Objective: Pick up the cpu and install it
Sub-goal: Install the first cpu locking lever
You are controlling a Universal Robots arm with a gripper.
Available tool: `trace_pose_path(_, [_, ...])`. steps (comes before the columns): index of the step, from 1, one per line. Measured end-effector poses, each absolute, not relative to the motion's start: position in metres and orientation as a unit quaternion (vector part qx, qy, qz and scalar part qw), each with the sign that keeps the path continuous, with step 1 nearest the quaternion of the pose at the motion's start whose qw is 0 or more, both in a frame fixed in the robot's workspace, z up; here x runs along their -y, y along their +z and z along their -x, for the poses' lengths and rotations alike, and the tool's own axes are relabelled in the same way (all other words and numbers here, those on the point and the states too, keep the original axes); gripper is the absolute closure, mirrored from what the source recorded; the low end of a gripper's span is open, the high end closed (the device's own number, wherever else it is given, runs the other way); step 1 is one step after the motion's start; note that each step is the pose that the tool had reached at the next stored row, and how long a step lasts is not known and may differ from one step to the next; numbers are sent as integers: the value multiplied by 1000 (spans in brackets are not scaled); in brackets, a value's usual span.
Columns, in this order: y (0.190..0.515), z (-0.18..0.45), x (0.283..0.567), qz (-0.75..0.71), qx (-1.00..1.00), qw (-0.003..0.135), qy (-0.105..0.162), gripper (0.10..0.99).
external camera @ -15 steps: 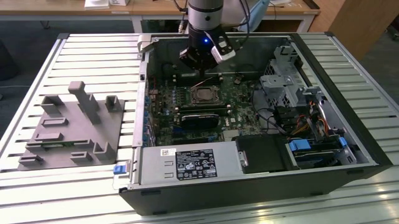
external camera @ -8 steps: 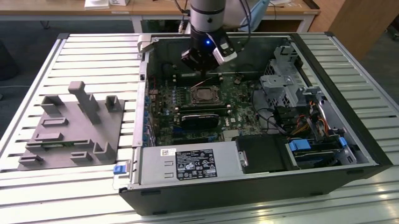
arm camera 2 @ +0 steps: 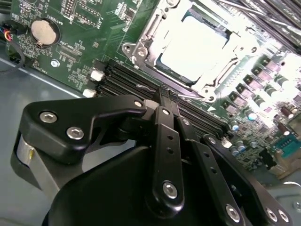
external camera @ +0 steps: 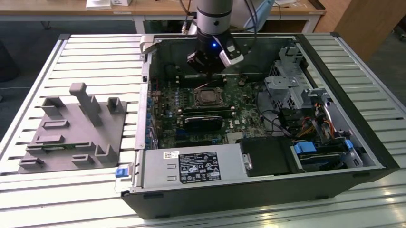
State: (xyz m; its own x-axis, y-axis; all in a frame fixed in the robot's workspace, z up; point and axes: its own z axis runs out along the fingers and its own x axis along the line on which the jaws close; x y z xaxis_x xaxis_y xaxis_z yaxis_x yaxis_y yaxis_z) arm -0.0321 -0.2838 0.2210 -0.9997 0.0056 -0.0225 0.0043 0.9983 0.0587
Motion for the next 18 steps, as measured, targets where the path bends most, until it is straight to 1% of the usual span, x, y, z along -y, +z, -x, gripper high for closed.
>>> trace_pose_path(18, [200,23,283,-3,-1000,11,29,980])
